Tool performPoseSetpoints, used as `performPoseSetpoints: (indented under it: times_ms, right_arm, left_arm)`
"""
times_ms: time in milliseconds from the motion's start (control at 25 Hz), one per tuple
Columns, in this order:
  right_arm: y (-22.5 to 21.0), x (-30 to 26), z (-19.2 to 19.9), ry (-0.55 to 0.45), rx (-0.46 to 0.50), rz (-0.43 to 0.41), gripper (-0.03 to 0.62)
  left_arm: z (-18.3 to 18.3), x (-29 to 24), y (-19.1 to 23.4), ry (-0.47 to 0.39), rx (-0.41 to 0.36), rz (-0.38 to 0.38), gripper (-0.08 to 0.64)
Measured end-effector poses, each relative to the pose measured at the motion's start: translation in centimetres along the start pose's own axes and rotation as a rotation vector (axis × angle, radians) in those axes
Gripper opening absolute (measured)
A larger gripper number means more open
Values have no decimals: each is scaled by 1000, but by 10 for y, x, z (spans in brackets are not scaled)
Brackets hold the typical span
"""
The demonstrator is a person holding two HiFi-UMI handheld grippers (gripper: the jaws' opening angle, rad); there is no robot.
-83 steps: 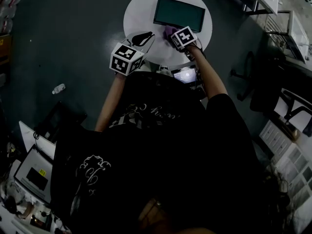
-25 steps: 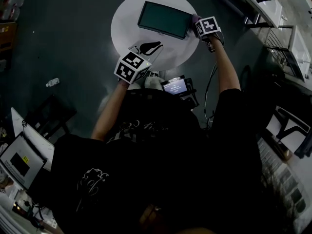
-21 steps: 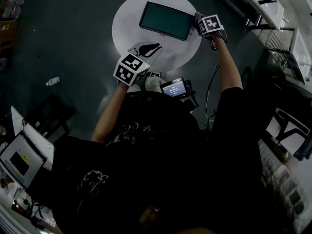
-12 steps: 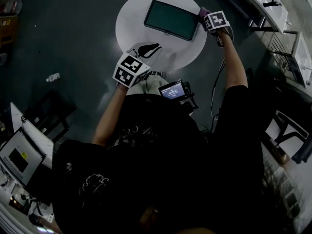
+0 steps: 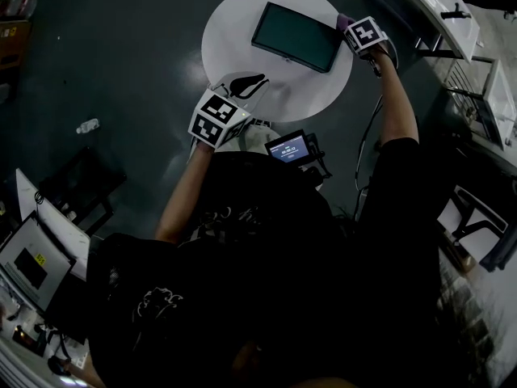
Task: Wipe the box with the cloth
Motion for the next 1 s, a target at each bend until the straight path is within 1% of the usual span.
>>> performPoseSetpoints:
  times_ms: [160, 200, 320, 440, 520, 600, 800, 1000]
  right_arm:
    - [2, -2, -22, 74, 61, -5, 115]
    - [0, -2, -28, 82, 60, -15, 115]
    - [-2, -4, -46, 76, 18, -67, 115]
    - [9, -10, -73, 103, 36, -117, 115]
    - [23, -19, -95, 119, 68, -147, 115]
    - [34, -26, -120, 112, 80, -175, 115]
    - [61, -39, -177, 68, 76, -232, 115]
    - [80, -52, -220, 59, 81, -256, 114]
  left_arm:
    - [-5, -3, 26, 0, 7, 29, 38]
    - [-9, -5, 32, 1, 5, 40, 38]
    - [-20, -11, 51, 5, -17, 77, 38]
    - [-29, -10, 78, 4, -21, 95, 38]
    - [-31, -8, 99, 5, -12, 95, 38]
    - [-32, -5, 119, 7, -10, 91, 38]
    - [-33, 5, 162, 3, 7, 73, 38]
    - [-29, 15, 192, -8, 35, 52, 38]
Point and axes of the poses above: the fingertips, and each gripper's own axes: x backward along the fingers, y to its left, z out of its underside, the point moved 9 cm from there along x, backward along the fingers, and after that the axes turned 13 degrees about -z, right-handed, at the moved point
